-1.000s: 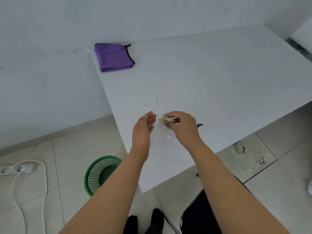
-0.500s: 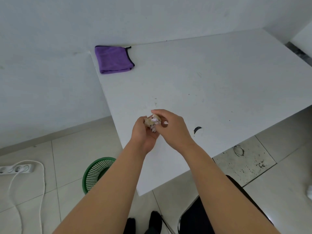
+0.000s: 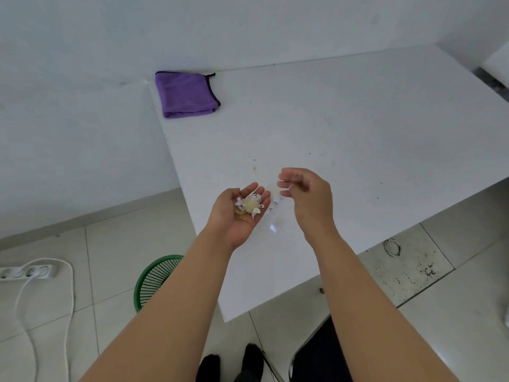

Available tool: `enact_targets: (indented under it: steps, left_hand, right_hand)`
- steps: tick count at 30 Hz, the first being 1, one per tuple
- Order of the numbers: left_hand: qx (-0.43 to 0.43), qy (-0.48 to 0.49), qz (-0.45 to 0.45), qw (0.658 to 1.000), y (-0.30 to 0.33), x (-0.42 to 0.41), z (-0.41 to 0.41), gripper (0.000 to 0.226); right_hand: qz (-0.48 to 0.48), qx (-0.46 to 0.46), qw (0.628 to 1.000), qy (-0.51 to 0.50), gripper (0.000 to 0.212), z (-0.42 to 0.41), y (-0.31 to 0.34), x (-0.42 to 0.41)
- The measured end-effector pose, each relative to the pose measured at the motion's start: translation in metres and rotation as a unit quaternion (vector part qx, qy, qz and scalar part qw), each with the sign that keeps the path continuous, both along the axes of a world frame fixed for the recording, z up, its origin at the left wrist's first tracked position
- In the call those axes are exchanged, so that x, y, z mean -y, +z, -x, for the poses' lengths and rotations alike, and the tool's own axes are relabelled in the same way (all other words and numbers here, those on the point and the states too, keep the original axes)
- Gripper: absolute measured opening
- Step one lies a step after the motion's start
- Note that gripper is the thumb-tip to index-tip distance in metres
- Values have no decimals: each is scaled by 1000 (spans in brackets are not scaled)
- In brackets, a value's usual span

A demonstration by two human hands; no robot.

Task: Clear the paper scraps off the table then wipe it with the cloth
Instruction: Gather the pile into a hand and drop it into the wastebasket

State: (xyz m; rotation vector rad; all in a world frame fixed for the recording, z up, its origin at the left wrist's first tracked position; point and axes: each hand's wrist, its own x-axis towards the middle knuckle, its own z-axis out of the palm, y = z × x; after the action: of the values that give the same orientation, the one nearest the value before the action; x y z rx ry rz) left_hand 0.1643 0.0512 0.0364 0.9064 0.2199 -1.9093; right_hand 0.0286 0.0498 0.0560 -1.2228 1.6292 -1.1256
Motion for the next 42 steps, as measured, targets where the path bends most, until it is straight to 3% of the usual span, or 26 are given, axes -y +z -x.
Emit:
enact_targets:
  steps: [6,11,14,17,19,22,26,27,29,31,33,36,42]
  left_hand:
    - [11,25,3,1000,-6,3,-22,36]
    - [21,29,1,999,-13,-2,-27,36]
    - [21,29,2,999,-15,-6,-28,37]
    - [22,39,0,999,-16,-8,-31,37]
    - [22,47,-3,999,-16,-11,-34,37]
    - [32,46,-9,998,-15,-14,-37,36]
    - [49,36,-7,998,-13,-16,-35,36]
    - [51,33,-4,998,-12,-16,-34,36]
    - [54,25,1,998,-10,-16,-30,36]
    - [58,18,3,998,-7,-14,-25,35]
    - [63,11,4,998,-6,-12,-21,34]
    - [67,-2,11,998,-6,-9,-15,34]
    - [87,-44,43,994,-4,-5,-7,35]
  right_hand:
    - [-82,-235,960,125,53,11,-36,2]
    - [-40,-243,952,184,63,1,-46,-5]
    - [3,-232,959,163,60,-3,-48,-6]
    - [-27,-235,958,162,53,-5,-44,1]
    - [-38,-292,926,236,50,-8,-43,3]
    - [-10,-422,848,320,42,-12,-46,-1]
    - [38,-469,824,316,32,-10,-46,-1]
    - [36,-461,831,310,30,-9,-46,1]
    - [19,-395,879,265,26,-8,-44,4]
    - [-4,-268,946,181,19,-7,-33,5]
    - [-14,-152,981,122,13,-8,-20,7]
    - [-7,-82,989,125,11,-12,-3,8]
    - [-14,-144,964,222,23,-24,1,8]
